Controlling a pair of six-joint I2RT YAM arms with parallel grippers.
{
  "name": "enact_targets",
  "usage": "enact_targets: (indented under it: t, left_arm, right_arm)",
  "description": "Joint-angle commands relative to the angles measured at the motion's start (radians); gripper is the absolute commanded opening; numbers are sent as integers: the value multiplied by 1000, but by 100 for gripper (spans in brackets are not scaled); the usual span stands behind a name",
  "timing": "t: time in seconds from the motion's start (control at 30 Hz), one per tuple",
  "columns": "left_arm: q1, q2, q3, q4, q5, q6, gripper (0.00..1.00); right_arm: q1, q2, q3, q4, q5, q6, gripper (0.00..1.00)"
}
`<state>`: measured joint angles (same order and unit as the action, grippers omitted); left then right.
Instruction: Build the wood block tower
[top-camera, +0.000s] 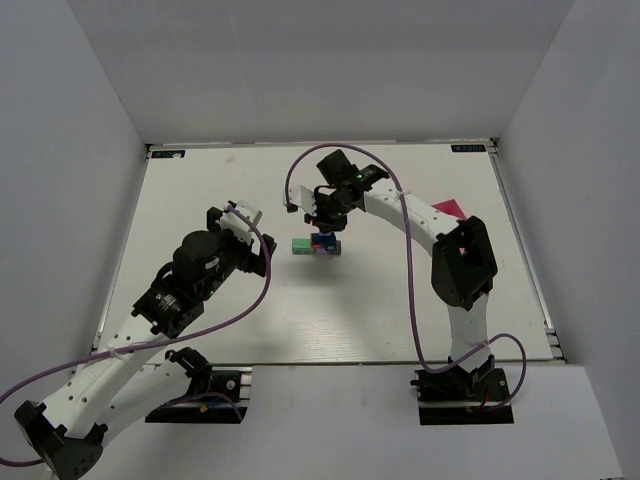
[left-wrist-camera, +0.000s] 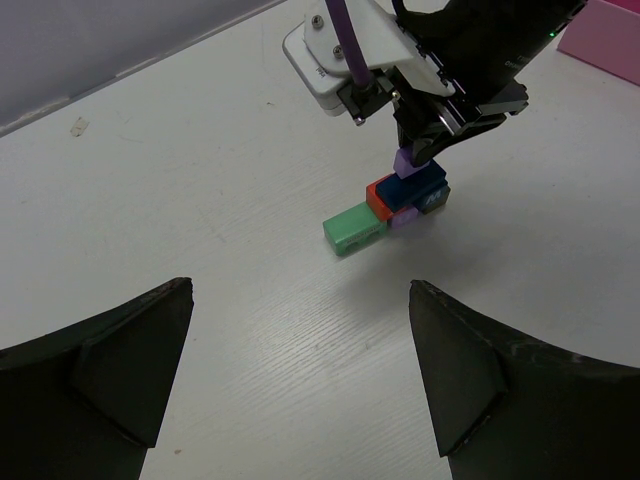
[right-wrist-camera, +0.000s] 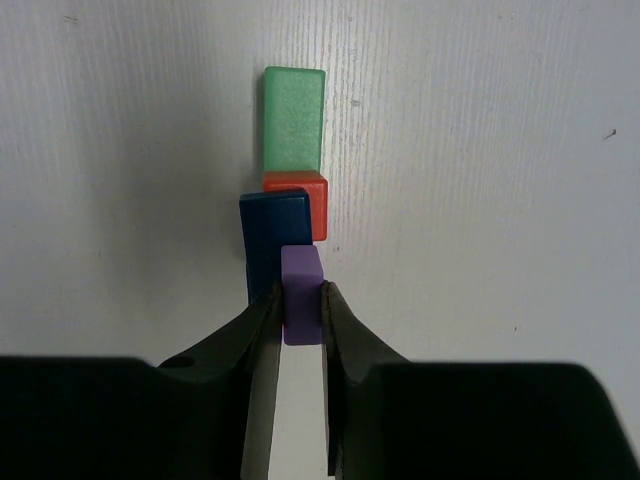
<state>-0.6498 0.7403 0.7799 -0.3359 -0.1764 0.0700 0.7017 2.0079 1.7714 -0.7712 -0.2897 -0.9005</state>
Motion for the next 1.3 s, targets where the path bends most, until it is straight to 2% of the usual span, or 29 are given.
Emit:
enact_targets:
  t: [0.0,1.27]
  left_arm:
    - [3,-15,-1,11,3,-7,99]
    - [12,-15,-1,11,12,-7,99]
  right_arm:
    - [5,3,43,-25,3,-8,0]
    - [9,29,59,-25,-25,14,1]
